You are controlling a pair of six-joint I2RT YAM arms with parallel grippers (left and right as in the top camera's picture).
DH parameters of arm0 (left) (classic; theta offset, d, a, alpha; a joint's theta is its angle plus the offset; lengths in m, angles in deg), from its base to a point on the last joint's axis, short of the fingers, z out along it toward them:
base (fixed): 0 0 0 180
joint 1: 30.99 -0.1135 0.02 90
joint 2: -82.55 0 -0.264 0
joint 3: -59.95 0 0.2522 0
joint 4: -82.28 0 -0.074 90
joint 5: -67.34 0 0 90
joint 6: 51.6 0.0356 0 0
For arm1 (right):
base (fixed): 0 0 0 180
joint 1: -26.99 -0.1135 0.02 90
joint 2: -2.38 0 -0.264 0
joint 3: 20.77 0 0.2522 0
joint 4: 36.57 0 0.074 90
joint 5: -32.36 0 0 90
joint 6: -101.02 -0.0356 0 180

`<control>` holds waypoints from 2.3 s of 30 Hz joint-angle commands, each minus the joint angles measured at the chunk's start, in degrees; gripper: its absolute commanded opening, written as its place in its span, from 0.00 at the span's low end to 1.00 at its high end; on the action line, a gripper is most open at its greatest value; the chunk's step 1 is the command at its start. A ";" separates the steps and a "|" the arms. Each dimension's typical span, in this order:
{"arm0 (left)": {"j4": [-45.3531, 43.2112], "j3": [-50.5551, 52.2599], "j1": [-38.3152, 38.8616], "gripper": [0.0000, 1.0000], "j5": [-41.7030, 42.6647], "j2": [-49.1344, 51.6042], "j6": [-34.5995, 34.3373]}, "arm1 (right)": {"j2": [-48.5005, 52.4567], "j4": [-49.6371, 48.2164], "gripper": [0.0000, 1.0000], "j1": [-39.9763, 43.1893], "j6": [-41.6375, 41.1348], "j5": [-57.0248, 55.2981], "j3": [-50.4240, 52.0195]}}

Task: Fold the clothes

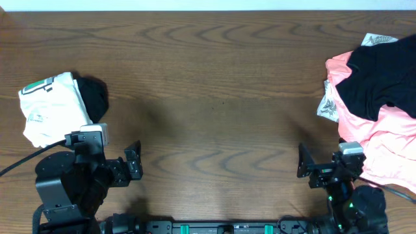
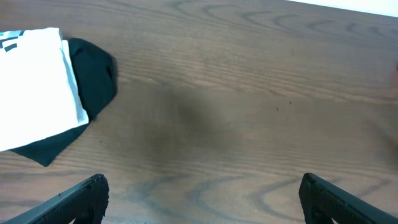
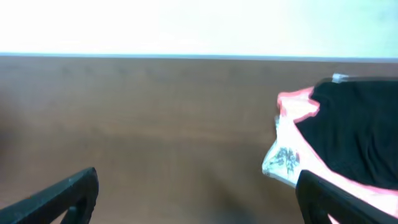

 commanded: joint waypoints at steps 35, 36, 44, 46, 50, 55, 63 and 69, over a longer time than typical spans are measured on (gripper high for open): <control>-0.02 -0.04 0.07 0.98 -0.33 -0.13 0.98 | -2.05 -26.95 0.99 2.25 16.35 -3.04 20.24; -0.02 -0.04 0.07 0.98 -0.33 -0.13 0.98 | -2.05 -26.93 0.99 2.25 16.35 -3.04 20.24; -0.02 -0.04 0.07 0.98 -0.33 -0.13 0.98 | -2.05 -26.93 0.99 2.25 16.35 -3.04 20.24; -0.02 -0.04 0.07 0.98 -0.33 -0.13 0.98 | -2.05 -26.93 0.99 2.25 16.35 -3.04 20.24; -0.02 -0.04 0.07 0.98 -0.33 -0.28 0.98 | -2.05 -26.93 0.99 2.27 16.35 -3.04 20.24; 1.31 -0.02 0.09 0.98 -2.69 -2.58 1.03 | -2.05 -26.93 0.99 2.25 16.35 -3.04 20.24; -2.84 12.94 0.09 0.98 -3.87 -13.46 0.96 | -2.05 -26.95 0.99 2.25 16.35 -3.04 20.24; -16.17 28.94 0.09 0.98 -3.45 -24.39 0.28 | -2.05 -26.93 0.99 2.25 16.35 -3.04 20.24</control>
